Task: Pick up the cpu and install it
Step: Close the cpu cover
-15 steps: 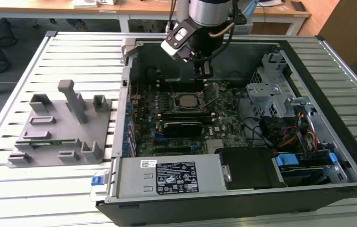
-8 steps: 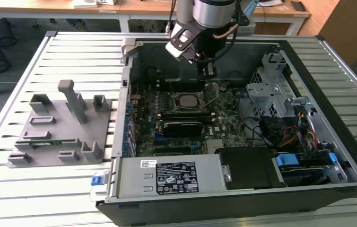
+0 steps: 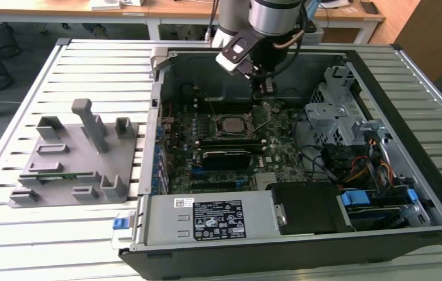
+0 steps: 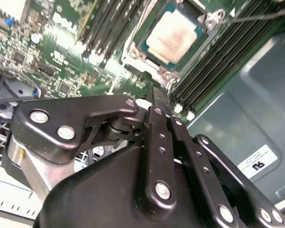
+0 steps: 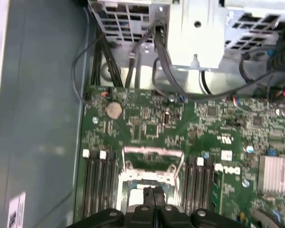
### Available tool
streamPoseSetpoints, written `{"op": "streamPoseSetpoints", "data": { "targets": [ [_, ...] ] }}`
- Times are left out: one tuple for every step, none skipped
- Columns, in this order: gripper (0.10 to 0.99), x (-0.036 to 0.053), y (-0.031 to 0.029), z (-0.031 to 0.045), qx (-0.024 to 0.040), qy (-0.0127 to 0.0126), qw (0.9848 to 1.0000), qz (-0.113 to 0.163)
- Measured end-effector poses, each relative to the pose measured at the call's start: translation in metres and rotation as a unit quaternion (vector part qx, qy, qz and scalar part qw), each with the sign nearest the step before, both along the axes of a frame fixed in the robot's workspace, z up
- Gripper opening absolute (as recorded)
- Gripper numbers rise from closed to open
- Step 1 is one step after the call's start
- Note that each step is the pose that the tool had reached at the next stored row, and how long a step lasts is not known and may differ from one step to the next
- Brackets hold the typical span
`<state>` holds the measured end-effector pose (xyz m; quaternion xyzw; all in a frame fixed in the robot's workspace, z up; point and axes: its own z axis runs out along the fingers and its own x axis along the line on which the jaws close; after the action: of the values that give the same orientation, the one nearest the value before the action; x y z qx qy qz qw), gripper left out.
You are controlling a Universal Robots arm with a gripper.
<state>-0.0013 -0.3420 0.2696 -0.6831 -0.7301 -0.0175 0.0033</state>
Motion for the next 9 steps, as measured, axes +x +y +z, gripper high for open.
{"op": "streamPoseSetpoints", "data": {
  "targets": [
    [0.106,0.0023,0.0014,-0.0005,-0.0008,0.0002,1.0000,0.000],
    [0.106,0.0044,0.0025,-0.0009,-0.0014,0.0004,1.0000,0.000],
    [0.106,0.0064,0.0029,-0.0013,-0.0018,0.0006,1.0000,0.000],
    [0.106,0.0083,0.0029,-0.0015,-0.0020,0.0007,1.0000,0.000],
    [0.106,0.0097,0.0029,-0.0015,-0.0023,0.0009,1.0000,0.000],
    [0.106,0.0109,0.0029,-0.0016,-0.0023,0.0009,1.0000,0.000],
    [0.106,0.0120,0.0028,-0.0019,-0.0022,0.0009,1.0000,0.000],
    [0.106,0.0130,0.0028,-0.0022,-0.0021,0.0010,1.0000,0.000],
    [0.106,0.0140,0.0026,-0.0023,-0.0022,0.0010,1.0000,0.000]
  ]
}}
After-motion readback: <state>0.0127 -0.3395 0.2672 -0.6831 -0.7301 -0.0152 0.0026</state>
